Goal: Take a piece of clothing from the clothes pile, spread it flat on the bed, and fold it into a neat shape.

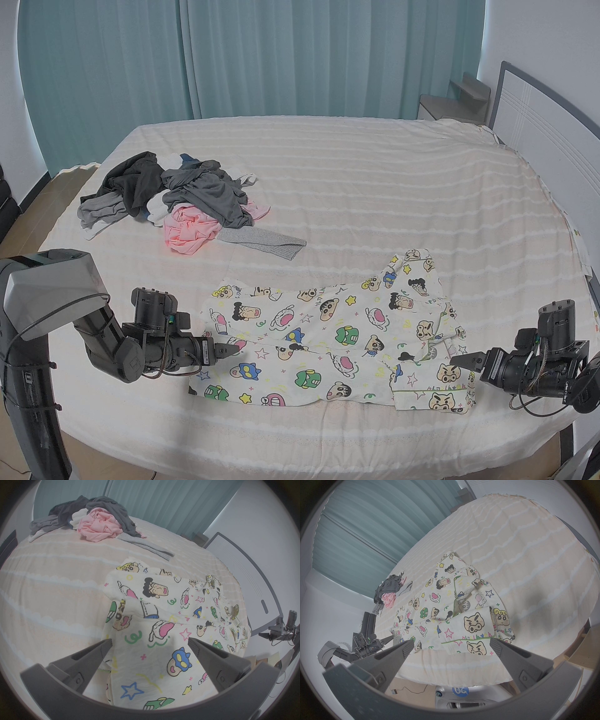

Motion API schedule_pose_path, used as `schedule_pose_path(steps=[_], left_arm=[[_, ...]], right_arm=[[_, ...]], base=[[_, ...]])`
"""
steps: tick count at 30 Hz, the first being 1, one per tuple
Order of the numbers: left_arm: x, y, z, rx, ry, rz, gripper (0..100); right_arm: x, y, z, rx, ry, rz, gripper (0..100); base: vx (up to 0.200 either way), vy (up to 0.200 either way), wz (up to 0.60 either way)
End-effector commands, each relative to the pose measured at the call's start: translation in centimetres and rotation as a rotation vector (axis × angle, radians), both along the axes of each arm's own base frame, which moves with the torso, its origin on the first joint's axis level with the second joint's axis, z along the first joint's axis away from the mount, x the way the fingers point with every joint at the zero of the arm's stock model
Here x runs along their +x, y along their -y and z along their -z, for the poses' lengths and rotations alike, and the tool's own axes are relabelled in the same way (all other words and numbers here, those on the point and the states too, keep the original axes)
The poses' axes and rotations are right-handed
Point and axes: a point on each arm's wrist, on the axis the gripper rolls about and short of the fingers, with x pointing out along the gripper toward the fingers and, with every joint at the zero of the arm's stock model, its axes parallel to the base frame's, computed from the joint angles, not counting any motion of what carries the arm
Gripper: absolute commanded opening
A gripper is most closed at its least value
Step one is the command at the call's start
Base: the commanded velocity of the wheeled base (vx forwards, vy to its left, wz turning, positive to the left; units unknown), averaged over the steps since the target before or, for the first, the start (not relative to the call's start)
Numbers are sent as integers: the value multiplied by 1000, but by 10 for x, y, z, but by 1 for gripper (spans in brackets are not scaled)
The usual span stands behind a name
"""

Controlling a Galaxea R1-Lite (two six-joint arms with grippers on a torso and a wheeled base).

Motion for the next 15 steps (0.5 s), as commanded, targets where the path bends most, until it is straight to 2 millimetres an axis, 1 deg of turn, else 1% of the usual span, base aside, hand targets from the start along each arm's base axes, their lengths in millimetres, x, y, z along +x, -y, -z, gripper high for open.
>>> schedule_pose_path(steps=[1,10,11,15], left_arm=[[0,0,12,7,-31,0,100],[2,1,13,-9,-31,16,100],[2,1,13,-12,-32,19,0],[1,1,14,-11,-36,19,0]], right_arm=[[0,0,1,-1,-2,-2,100],[1,0,1,-1,-4,-2,100],[1,0,1,-1,-4,-2,100],[1,-1,1,-1,-4,-2,100]], base=[[0,0,0],[0,0,0],[0,0,0],[0,0,0]])
